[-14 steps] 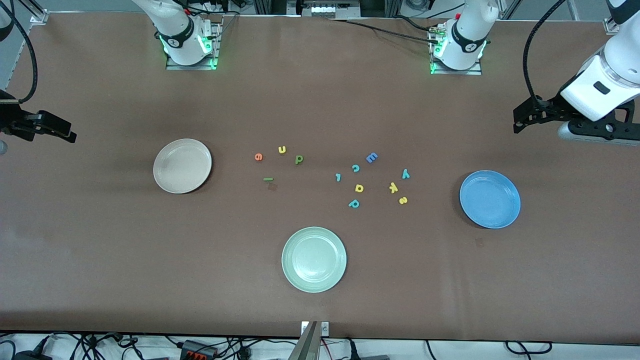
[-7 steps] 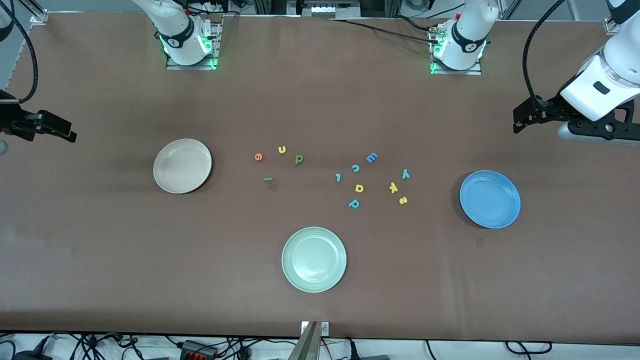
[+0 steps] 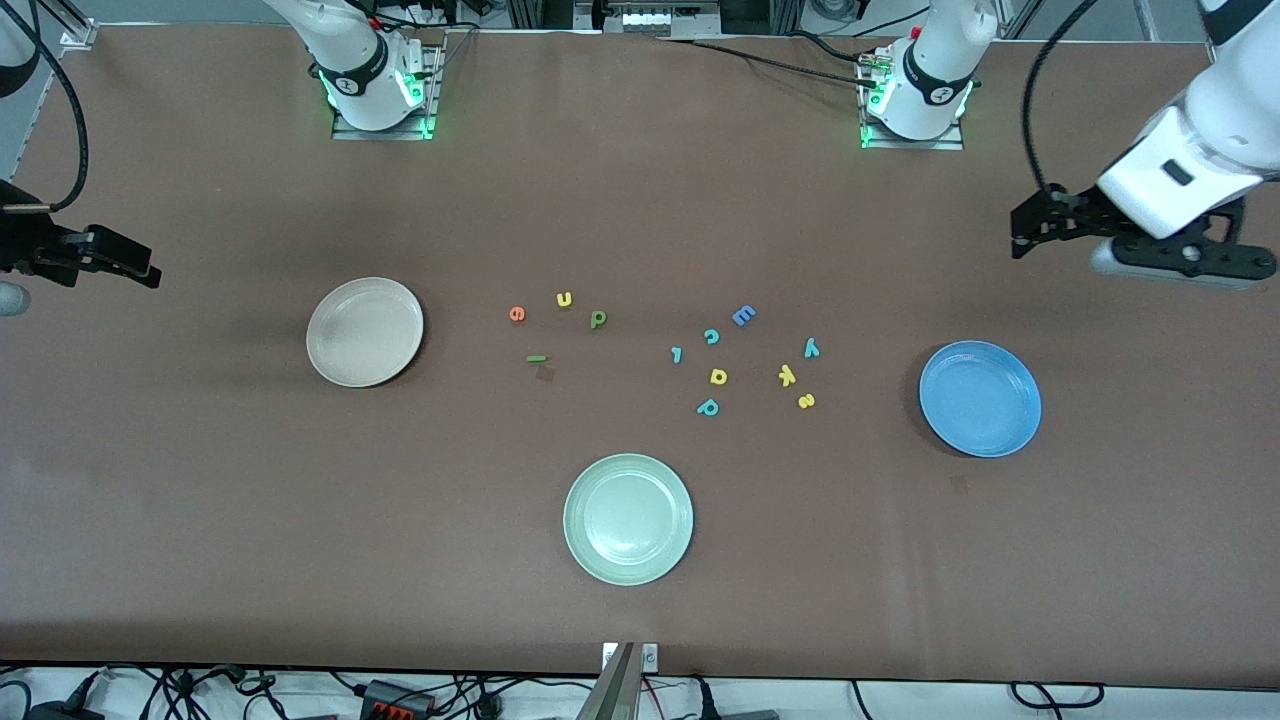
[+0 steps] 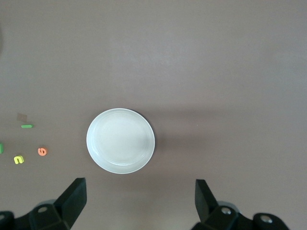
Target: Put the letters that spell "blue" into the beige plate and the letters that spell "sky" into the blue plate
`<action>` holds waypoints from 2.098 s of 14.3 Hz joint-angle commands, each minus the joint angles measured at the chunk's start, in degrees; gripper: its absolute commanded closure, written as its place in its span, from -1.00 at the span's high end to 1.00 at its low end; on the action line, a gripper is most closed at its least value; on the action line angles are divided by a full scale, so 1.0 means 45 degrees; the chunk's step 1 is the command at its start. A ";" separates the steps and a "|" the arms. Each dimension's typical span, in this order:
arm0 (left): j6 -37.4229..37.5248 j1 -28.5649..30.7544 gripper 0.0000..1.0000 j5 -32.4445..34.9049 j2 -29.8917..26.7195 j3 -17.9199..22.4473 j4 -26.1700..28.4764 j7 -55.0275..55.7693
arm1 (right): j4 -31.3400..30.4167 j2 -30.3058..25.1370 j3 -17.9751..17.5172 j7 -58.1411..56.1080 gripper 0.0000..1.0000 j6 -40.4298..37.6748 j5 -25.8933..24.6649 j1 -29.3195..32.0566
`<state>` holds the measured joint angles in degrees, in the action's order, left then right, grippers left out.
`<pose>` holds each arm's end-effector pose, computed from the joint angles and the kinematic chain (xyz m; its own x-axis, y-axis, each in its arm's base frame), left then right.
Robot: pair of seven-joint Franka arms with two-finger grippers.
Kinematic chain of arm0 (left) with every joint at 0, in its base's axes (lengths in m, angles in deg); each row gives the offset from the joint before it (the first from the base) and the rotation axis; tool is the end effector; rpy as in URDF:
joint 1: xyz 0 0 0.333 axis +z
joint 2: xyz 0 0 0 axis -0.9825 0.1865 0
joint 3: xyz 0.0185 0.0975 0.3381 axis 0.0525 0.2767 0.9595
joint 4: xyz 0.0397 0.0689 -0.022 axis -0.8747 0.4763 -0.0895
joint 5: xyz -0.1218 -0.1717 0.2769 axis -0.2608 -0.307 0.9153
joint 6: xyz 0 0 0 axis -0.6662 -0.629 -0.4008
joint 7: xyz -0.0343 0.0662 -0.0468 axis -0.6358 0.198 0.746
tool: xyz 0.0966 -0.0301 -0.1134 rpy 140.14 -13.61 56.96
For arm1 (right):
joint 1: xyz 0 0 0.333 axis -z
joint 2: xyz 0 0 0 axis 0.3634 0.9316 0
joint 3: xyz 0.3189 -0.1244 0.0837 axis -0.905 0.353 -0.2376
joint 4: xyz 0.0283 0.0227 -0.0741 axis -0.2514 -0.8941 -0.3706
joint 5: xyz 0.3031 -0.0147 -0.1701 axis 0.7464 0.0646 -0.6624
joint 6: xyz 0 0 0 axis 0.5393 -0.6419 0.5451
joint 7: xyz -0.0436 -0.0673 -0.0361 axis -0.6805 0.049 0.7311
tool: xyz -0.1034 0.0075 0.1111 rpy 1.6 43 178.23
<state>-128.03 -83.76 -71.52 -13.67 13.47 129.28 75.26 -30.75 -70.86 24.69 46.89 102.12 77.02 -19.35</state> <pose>0.5132 -0.0856 0.5882 0.9887 -0.1390 -0.0554 -0.1389 -0.9903 0.0048 0.5394 -0.0371 0.5640 0.9988 0.0026 -0.0486 0.0021 -0.9999 -0.0119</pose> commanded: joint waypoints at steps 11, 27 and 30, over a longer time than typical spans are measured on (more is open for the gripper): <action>-0.2765 -0.2121 1.00 -0.0208 0.4732 -0.0164 0.0042 0.7435 | -0.0797 0.3234 -0.0171 -0.0054 1.00 0.1165 0.1154 -0.2521; -0.9780 -0.3256 0.74 -0.0208 0.7018 -0.0516 0.3462 1.0589 | -0.5096 0.4874 -0.0171 0.6974 0.89 0.7965 0.1175 -0.7758; -1.0093 -0.3314 0.37 -0.0208 0.7292 -0.0517 0.3442 1.0629 | -0.5096 0.5246 -0.0171 0.7971 0.72 0.8219 0.1175 -0.8110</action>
<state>-171.87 -98.38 -71.74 18.39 11.31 144.72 122.44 -53.20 -47.78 23.43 79.61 137.86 81.89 -54.66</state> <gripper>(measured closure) 0.185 0.101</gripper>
